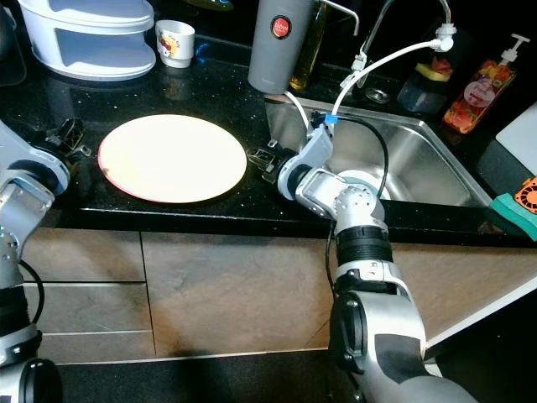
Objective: Kitchen organization
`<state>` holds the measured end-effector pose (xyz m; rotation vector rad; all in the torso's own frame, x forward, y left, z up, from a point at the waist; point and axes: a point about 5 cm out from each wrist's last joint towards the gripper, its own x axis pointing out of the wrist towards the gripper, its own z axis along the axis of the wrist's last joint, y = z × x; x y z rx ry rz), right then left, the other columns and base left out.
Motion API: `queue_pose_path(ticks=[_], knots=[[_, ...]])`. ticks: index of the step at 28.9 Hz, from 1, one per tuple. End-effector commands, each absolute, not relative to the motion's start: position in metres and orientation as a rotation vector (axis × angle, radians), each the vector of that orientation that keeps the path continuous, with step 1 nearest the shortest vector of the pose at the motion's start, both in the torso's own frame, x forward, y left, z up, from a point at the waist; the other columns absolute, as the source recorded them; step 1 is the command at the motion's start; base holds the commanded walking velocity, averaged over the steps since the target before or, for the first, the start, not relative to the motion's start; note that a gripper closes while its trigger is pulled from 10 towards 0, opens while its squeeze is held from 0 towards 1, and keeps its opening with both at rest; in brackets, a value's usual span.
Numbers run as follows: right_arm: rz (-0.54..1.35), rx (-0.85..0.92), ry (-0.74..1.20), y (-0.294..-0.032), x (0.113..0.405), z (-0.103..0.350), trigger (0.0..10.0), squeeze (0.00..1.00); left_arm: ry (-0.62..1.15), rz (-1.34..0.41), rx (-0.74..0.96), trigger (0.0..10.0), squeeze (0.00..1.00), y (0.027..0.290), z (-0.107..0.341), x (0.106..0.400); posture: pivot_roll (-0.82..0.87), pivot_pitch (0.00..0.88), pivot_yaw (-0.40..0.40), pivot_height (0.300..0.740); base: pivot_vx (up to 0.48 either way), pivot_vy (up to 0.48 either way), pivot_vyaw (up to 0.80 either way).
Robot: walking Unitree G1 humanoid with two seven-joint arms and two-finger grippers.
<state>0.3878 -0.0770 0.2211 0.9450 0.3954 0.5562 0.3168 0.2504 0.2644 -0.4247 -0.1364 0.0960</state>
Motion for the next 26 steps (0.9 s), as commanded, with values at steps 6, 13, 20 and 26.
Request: queue_pose_path(ticks=[6, 13, 20, 26], knots=[[0.588, 0.967, 0.431, -0.069, 0.385, 0.216, 10.0, 0.0, -0.123, 0.096, -0.427, 10.0, 0.0, 0.246, 0.261, 0.317, 0.17, 0.046, -0.232, 0.74, 0.0, 0.0, 0.0], [0.608, 0.977, 0.438, -0.064, 0.384, 0.216, 10.0, 0.0, -0.122, 0.095, -0.43, 10.0, 0.0, 0.245, 0.261, 0.316, 0.18, 0.048, -0.233, 0.74, 0.0, 0.0, 0.0], [0.62, 0.973, 0.442, -0.06, 0.383, 0.217, 10.0, 0.0, -0.121, 0.099, -0.431, 10.0, 0.0, 0.245, 0.261, 0.316, 0.18, 0.048, -0.233, 0.74, 0.0, 0.0, 0.0], [0.57, 0.935, 0.404, -0.072, 0.388, 0.219, 10.0, 0.0, -0.123, 0.104, -0.43, 10.0, 0.0, 0.246, 0.26, 0.315, 0.18, 0.048, -0.233, 0.74, 0.0, 0.0, 0.0]])
